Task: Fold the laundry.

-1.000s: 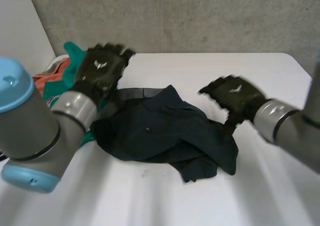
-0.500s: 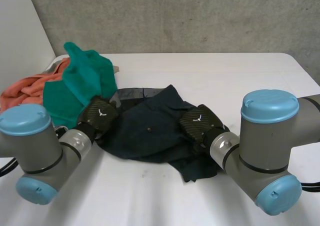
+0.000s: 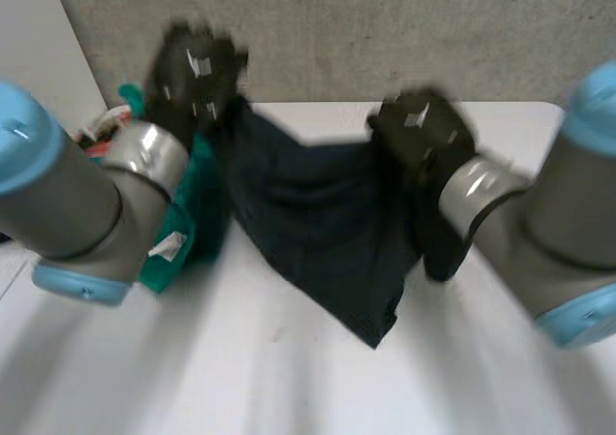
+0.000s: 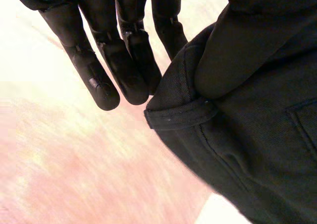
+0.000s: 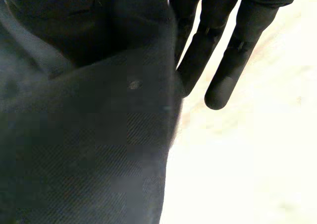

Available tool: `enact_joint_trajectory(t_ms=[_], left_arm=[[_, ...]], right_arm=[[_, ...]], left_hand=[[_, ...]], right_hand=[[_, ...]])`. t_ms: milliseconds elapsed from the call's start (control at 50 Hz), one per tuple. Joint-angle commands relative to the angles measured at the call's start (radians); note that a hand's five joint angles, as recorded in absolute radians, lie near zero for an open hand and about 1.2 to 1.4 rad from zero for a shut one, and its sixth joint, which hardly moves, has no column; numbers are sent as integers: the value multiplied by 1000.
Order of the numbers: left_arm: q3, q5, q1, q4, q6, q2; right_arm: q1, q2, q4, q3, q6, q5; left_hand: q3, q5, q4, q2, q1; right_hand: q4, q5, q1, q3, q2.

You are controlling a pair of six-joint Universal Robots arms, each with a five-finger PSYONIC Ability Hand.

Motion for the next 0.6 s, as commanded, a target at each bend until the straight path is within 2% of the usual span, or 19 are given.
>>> enact_joint_trajectory(t_ms=[20,80,160,240,340,460,480,520,560,580,600], left_arm=[[77,-80,-60,-36,-207,167],[72,-86,-77,-45,-231,192],[66,-91,-85,-53,-236,168],[69,-100,-109,-79,-237,54],[74,-106,-197,-93,-240,-116],[75,-137,-205,-119,-268,-243],[75,-149,-205,-128,-270,-254],[84,-186,-205,-162,-268,-279],[87,-207,-205,-188,-260,-286],[89,-216,-205,-205,-260,-286],[89,-218,-205,-208,-260,-283]], right_arm=[[-80,-149,17,-163,0,-16],[-100,-160,23,-207,-1,-30],[-129,-93,24,-257,1,-68],[-147,-7,12,-273,-2,-85],[-138,143,-57,-263,-4,-111],[-138,289,-91,-226,-37,-104],[-138,320,-89,-223,-57,-93],[-138,338,-89,-218,-77,-73],[-138,337,-84,-212,-102,-23],[-137,332,-84,-212,-105,-1],[-135,326,-83,-211,-108,18]], left_hand=[[210,261,201,207,264],[210,261,201,207,264],[210,261,201,207,264],[210,261,201,207,264],[210,261,201,207,264],[210,261,201,207,264],[210,261,201,207,264],[-286,-234,-295,-289,-232],[-853,-801,-862,-856,-799],[-966,-914,-975,-969,-912],[-961,-910,-970,-964,-907]], right_hand=[[203,218,292,220,225],[203,218,292,220,225],[203,218,292,220,225],[203,218,292,220,225],[203,218,292,220,225],[203,218,292,220,225],[-244,-229,-154,-226,-222],[-932,-917,-842,-915,-910],[-1019,-1004,-929,-1002,-997],[-1019,-1004,-929,-1002,-997],[-1019,-1004,-929,-1002,-997]])
